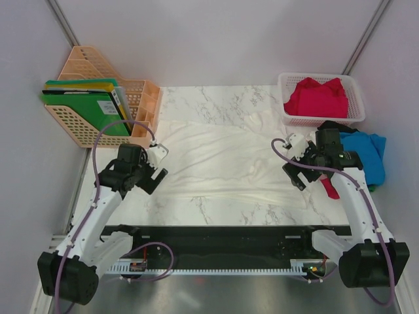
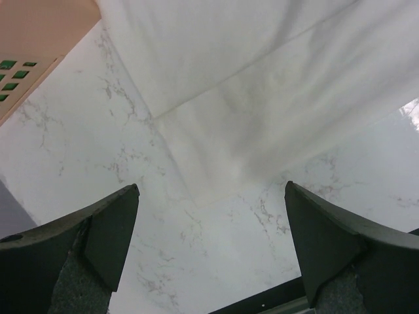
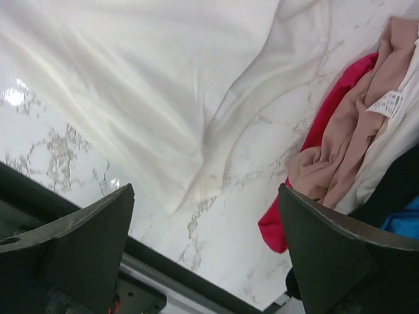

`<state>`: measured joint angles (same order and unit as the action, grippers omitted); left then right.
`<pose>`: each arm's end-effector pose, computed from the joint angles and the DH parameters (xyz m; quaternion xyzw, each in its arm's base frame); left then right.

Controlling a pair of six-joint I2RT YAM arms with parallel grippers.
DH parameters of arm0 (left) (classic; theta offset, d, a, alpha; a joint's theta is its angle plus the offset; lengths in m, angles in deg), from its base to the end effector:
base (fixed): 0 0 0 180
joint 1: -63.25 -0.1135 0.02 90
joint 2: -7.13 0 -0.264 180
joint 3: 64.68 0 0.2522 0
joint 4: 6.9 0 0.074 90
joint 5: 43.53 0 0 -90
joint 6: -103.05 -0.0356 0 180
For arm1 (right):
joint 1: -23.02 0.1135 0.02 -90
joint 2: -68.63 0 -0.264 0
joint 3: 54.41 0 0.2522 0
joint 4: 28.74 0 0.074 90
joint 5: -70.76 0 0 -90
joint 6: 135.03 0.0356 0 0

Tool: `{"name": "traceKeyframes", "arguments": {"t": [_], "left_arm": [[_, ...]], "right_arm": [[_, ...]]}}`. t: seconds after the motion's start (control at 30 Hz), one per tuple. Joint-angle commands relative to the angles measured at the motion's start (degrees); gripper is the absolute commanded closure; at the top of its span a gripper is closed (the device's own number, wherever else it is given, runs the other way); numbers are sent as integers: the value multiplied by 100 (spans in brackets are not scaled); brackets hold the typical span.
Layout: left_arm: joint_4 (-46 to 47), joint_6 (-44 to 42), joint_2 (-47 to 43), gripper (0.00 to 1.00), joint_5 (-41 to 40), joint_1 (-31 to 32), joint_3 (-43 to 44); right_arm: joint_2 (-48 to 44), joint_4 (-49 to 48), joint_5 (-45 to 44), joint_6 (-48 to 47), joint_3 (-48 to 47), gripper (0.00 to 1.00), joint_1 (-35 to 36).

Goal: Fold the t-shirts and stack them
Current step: Fold the flattened tshirt in 1/3 of the way, then grap the side of the flattened tshirt furthest away from the robot with both arms

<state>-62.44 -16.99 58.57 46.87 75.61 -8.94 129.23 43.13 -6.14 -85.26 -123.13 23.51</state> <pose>0.1714 -0.0378 0.2534 0.3422 0.8791 0.0477 0.3284 0.1881 0.0097 0.2817 -0.3609 0.8981 0.0278 0.2499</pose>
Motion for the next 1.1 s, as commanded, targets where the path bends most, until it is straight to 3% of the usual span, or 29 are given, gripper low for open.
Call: {"name": "traceKeyframes", "arguments": {"t": [0.0,0.27,0.6,0.83,1.07], "left_arm": [[468,675,506,0,601,-23,293],[1417,878,1526,0,434,-14,267],[1989,543,2669,0,276,-23,22],[2262,192,2731,0,-23,-14,-453],[2359,-160,2591,0,-506,-14,-1086]], "right_arm": [[371,-1256,203,1033,152,2,126],[1805,-2627,-36,2009,188,2,433],[2975,-2937,-273,2300,-94,2,812],[3177,-2823,-528,1958,248,2,812],[2792,-2436,-703,1448,688,2,812]]}}
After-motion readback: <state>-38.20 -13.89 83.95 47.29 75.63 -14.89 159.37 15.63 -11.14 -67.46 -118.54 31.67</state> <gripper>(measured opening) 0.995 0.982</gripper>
